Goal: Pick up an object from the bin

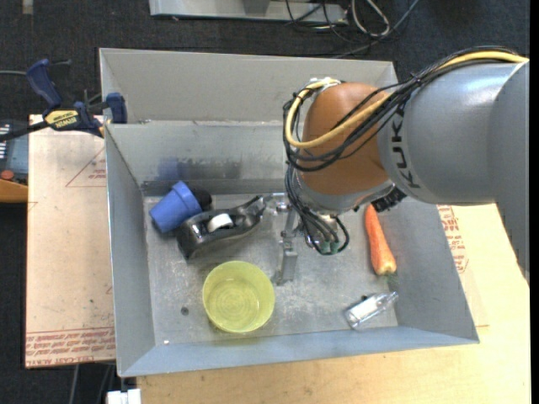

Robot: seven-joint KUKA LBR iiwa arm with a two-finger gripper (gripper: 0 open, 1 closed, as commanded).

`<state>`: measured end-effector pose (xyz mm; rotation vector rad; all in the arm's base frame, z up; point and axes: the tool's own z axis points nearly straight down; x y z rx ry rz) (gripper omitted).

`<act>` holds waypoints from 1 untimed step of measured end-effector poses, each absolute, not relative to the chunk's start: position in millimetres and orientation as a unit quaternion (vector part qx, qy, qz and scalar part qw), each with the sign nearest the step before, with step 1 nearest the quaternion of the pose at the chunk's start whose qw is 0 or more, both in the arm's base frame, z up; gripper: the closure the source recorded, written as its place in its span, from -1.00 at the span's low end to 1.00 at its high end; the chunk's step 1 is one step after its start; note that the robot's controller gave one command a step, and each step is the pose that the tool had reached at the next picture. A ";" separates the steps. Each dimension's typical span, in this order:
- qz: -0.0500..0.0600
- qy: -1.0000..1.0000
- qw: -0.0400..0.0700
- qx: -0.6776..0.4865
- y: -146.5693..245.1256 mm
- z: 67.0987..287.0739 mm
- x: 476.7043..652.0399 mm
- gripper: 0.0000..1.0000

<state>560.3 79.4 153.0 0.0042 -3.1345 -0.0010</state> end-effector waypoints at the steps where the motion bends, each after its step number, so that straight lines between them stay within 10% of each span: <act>1: -0.001 -1.000 0.000 0.000 78.8 157.5 562.1 -1.00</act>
Offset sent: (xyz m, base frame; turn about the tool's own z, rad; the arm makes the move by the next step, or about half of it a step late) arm -0.0240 0.0378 -0.0830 -0.2215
